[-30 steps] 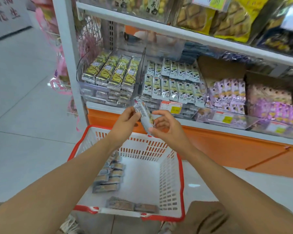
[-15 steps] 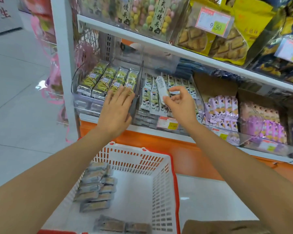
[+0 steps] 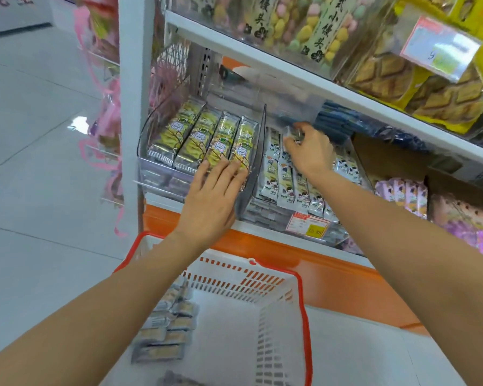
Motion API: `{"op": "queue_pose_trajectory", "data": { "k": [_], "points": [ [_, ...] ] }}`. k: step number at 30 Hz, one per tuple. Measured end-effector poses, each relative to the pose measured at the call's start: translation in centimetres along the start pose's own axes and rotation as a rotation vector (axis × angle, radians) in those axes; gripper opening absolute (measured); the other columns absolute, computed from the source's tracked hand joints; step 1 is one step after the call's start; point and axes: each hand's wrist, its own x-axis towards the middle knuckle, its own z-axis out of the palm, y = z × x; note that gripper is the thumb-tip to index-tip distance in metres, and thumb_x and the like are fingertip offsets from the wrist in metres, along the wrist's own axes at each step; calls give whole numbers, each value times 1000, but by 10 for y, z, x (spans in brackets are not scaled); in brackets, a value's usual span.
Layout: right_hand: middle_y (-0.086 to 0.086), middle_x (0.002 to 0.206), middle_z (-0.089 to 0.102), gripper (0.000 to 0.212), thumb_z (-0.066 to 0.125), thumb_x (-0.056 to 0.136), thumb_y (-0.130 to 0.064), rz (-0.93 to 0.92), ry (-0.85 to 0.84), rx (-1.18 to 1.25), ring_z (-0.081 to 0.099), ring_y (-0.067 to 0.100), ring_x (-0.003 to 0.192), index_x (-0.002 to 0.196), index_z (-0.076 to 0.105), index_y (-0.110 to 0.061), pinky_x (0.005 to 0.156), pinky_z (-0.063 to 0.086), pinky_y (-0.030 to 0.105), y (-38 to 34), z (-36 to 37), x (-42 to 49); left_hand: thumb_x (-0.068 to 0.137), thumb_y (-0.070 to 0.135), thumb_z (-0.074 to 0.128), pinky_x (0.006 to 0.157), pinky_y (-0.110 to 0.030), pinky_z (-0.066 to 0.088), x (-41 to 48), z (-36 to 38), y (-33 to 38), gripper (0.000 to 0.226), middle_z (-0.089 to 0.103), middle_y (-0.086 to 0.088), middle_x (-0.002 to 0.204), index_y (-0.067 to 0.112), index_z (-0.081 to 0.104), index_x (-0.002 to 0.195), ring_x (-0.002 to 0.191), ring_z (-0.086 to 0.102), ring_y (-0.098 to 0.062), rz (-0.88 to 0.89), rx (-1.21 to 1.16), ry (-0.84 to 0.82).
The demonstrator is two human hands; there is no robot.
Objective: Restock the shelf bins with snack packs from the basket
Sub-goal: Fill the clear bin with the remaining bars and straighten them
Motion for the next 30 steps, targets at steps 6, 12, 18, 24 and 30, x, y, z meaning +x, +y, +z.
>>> {"op": "queue_pose_trajectory", "data": {
  "k": [6, 12, 18, 24, 30],
  "points": [
    [9, 102, 69, 41, 56, 95, -45, 11, -67, -83, 65, 25, 92, 126, 65, -21, 66, 42, 26, 0, 11, 4, 83, 22, 42, 119, -52, 14, -1, 2, -2, 63, 44, -10, 147, 10, 42, 145, 140, 35, -30, 4, 10, -44],
    [17, 129, 52, 49, 54, 95, -45, -5, -136, 15, 48, 32, 120, 138, 51, -22, 96, 42, 37, 4, -3, -3, 88, 24, 36, 120, -51, 10, -2, -9, -4, 63, 34, -10, 156, 10, 35, 150, 146, 25, -30, 39, 11, -72],
    [2, 89, 58, 18, 57, 93, -19, -116, -2, 564, 52, 8, 72, 111, 62, -19, 65, 43, 19, -29, -10, -84, 82, 24, 40, 119, -48, 13, -30, -20, -4, 65, 38, -15, 147, 6, 40, 145, 142, 25, -32, -78, -57, -25],
    [-4, 74, 54, 9, 57, 94, -14, -244, -166, 770, 49, 10, 63, 100, 64, -14, 57, 38, 21, -56, 14, -186, 77, 26, 42, 96, -46, 29, -92, -16, -23, 52, 51, -17, 122, 5, 55, 122, 113, 43, -35, -162, -26, -104],
    [-17, 71, 49, 11, 58, 93, -15, -208, -422, 684, 46, 5, 61, 102, 65, -17, 57, 38, 23, -45, 78, -243, 73, 14, 75, 99, -52, 39, -151, 14, -50, 58, 56, -22, 129, 0, 56, 126, 119, 52, -41, -250, 28, -405]
  ]
}}
